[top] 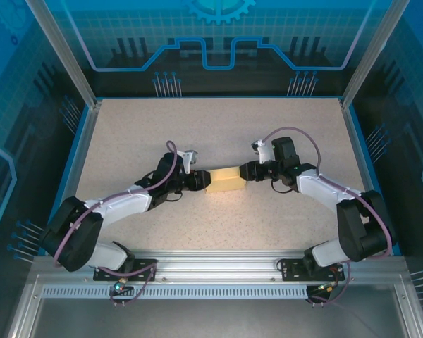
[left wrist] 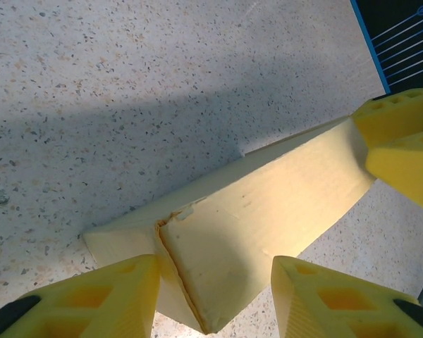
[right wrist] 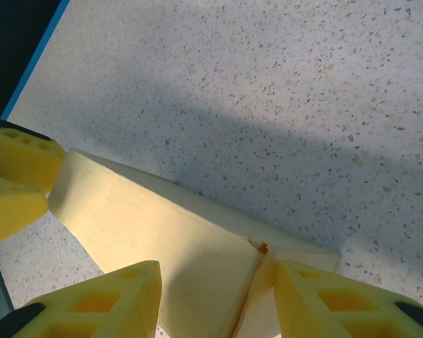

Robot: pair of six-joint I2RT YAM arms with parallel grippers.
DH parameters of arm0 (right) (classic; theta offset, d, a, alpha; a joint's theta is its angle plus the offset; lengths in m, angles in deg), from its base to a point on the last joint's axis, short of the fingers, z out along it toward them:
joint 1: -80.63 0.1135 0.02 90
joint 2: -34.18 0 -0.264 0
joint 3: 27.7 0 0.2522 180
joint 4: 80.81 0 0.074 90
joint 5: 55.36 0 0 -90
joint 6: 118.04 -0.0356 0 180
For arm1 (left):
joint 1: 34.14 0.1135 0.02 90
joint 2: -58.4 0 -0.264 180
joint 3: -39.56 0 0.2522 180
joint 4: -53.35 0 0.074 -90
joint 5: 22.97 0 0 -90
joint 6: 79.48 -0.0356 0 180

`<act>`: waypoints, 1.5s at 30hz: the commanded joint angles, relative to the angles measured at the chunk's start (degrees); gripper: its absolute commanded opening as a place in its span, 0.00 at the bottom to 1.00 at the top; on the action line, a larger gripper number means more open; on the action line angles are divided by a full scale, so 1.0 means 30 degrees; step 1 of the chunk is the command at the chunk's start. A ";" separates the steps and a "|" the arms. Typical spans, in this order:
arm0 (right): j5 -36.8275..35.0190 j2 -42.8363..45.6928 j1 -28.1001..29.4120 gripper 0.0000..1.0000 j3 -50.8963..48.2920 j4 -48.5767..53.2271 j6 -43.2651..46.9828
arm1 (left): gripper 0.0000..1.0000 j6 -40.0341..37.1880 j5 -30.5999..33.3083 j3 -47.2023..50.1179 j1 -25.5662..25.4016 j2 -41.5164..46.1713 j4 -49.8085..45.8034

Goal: Fold the paper box

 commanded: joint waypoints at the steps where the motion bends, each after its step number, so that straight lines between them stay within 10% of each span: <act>1: 0.1131 -0.0183 0.0183 0.46 0.0675 -0.1143 -0.0501 | 0.46 0.0132 -0.0509 -0.1030 0.0009 -0.0569 0.0941; 24: 0.0371 -0.4653 -0.0154 0.46 0.5068 -0.1941 -0.0679 | 0.45 -0.1588 -0.0176 -0.6682 0.1426 -0.4491 -0.0492; 45: 0.0350 -0.2551 0.0283 0.46 0.1885 -0.2382 -0.0591 | 0.47 -0.0953 -0.0239 -0.3240 0.0325 -0.3694 0.1629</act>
